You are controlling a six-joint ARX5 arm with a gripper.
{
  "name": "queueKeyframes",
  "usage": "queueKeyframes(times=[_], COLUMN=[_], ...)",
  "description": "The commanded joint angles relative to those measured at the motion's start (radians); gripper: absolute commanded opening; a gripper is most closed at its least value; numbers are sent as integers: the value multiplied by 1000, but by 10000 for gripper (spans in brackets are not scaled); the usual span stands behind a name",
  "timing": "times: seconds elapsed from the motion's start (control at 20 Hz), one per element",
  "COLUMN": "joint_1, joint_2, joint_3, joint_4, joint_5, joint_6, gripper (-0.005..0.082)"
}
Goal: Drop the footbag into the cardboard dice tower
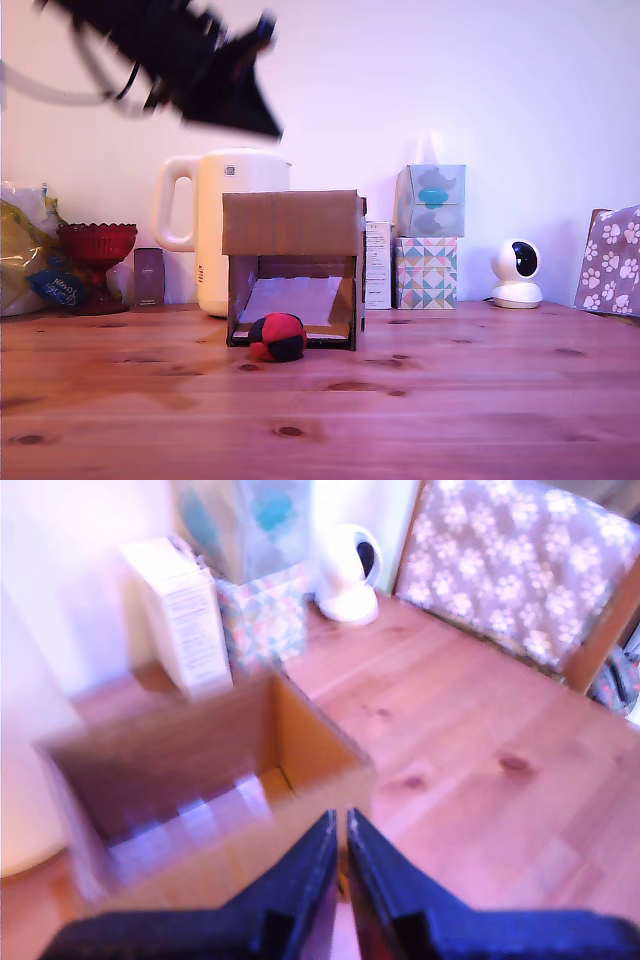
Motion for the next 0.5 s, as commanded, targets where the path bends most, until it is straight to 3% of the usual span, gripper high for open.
queueKeyframes(times=[0.0,0.2,0.45], joint_1=[-6,-7,-7], joint_2=[-71,-187,-316], joint_3=[-90,-323,-502], joint_4=[96,283,294], joint_5=[1,-29,-63], joint_6=[-8,-62,-102], gripper=[-24,-24,-24])
